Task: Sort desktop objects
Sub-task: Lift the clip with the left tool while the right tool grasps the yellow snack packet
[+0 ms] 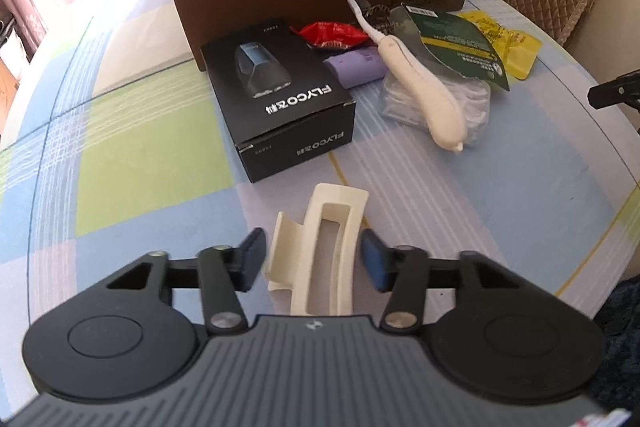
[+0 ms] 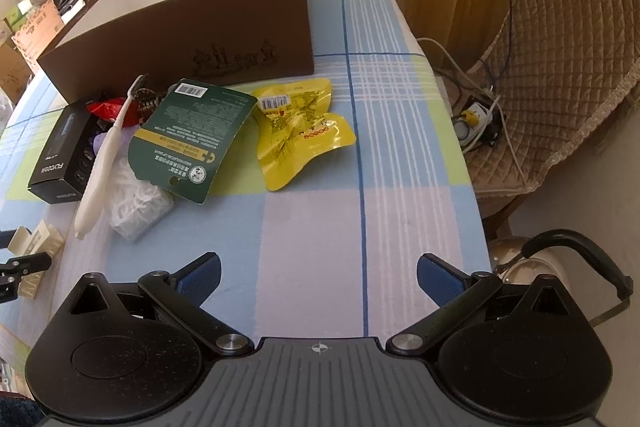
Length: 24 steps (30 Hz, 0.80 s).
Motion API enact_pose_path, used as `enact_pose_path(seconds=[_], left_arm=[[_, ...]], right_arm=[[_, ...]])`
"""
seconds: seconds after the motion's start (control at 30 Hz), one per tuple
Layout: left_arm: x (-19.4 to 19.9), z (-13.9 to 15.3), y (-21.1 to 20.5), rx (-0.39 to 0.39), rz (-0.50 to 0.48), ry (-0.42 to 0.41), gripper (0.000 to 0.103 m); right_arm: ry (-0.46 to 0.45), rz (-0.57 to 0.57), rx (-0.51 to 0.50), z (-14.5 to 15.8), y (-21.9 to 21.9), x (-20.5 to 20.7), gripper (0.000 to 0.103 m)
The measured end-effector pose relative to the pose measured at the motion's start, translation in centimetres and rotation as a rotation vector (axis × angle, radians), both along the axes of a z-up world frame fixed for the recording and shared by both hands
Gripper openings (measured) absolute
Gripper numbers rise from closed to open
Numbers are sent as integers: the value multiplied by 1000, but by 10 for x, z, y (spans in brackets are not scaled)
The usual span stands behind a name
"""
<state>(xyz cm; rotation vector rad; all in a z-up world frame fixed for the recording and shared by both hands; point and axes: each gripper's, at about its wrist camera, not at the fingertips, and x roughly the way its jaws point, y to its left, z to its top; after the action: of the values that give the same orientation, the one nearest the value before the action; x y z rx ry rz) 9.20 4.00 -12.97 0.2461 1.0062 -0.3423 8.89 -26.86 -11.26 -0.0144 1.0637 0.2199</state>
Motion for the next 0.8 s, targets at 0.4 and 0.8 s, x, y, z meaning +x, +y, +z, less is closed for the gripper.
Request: enact_pose_path(seconds=[0.4, 0.8], left_arm=[[-3, 9, 19, -22, 111, -6, 36], [12, 23, 49, -46, 217, -33, 36]], right_arm=[[-90, 59, 69, -1, 1, 25, 101], [-138, 336, 46, -24, 17, 89, 101]])
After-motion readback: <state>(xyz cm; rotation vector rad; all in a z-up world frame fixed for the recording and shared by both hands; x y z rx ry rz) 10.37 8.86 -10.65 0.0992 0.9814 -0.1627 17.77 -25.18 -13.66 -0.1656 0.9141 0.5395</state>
